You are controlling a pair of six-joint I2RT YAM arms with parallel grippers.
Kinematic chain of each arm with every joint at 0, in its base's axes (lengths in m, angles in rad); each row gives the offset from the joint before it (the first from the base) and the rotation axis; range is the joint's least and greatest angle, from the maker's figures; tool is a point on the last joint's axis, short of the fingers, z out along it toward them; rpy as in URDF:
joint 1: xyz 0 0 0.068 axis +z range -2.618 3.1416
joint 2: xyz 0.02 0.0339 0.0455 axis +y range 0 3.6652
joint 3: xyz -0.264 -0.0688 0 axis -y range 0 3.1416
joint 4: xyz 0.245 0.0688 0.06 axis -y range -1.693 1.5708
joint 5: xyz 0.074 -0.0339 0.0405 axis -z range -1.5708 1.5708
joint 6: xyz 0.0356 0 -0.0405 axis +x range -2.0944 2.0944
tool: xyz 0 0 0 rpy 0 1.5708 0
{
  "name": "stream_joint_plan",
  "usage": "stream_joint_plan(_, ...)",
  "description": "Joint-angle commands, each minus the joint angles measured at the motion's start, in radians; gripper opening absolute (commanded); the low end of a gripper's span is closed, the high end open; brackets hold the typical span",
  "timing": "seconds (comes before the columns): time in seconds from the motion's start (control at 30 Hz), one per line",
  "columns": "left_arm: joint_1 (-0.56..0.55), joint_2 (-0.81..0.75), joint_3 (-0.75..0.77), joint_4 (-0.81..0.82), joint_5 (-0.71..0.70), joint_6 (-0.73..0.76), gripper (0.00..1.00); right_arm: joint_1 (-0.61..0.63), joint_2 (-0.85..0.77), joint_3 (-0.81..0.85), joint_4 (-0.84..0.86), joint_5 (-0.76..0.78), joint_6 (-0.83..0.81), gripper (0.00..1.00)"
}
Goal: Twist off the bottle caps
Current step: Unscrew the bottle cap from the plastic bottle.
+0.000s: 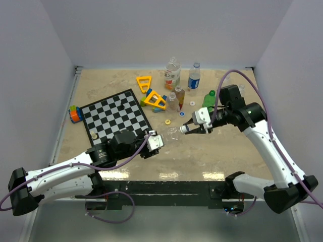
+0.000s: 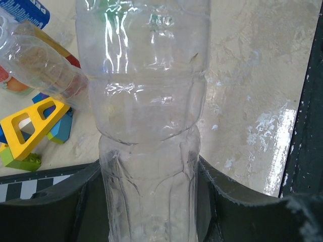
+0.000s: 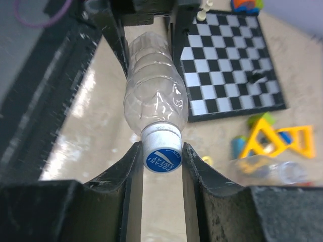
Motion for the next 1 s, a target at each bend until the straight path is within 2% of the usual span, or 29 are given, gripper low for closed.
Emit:
stream_joint_plan(0.0,-0.001,-0.005,0.010,0.015,0.059,0.003,0.00,0.012,-0.109,-0.047,-0.048,0.045,-0.668,0.00)
stream_joint_plan(0.07,-0.001,-0.005,0.011,0.017,0.060,0.006,0.00,0.014,-0.122,-0.061,-0.049,0.080,-0.842,0.00)
stream_joint_plan(0.2,-0.001,-0.004,0.008,0.017,0.068,0.005,0.00,0.014,-0.097,-0.044,-0.060,0.099,-0.963,0.00)
stream_joint_plan(0.6,-0.001,0.003,0.011,0.018,0.077,0.003,0.00,0.012,-0.149,-0.114,-0.056,0.036,-0.964,0.00)
stream_joint_plan(0.67,-0.001,0.003,0.010,0.018,0.078,0.003,0.00,0.012,-0.148,-0.114,-0.057,0.033,-0.939,0.11)
stream_joint_plan(0.73,-0.001,0.003,0.010,0.018,0.074,0.002,0.00,0.012,-0.152,-0.111,-0.056,0.027,-0.904,0.30)
stream_joint_plan(0.8,-0.001,0.003,0.011,0.018,0.068,0.002,0.00,0.009,-0.160,-0.107,-0.057,0.019,-0.867,0.63)
stream_joint_plan(0.83,-0.001,0.001,0.010,0.017,0.063,0.002,0.00,0.006,-0.165,-0.102,-0.059,0.018,-0.843,0.87)
stream_joint_plan(0.87,-0.001,0.001,0.011,0.015,0.059,0.003,0.00,0.003,-0.172,-0.101,-0.059,0.016,-0.814,0.98)
stream_joint_plan(0.97,-0.001,0.001,0.010,0.017,0.051,0.000,0.00,-0.009,-0.207,-0.097,-0.060,0.028,-0.729,0.98)
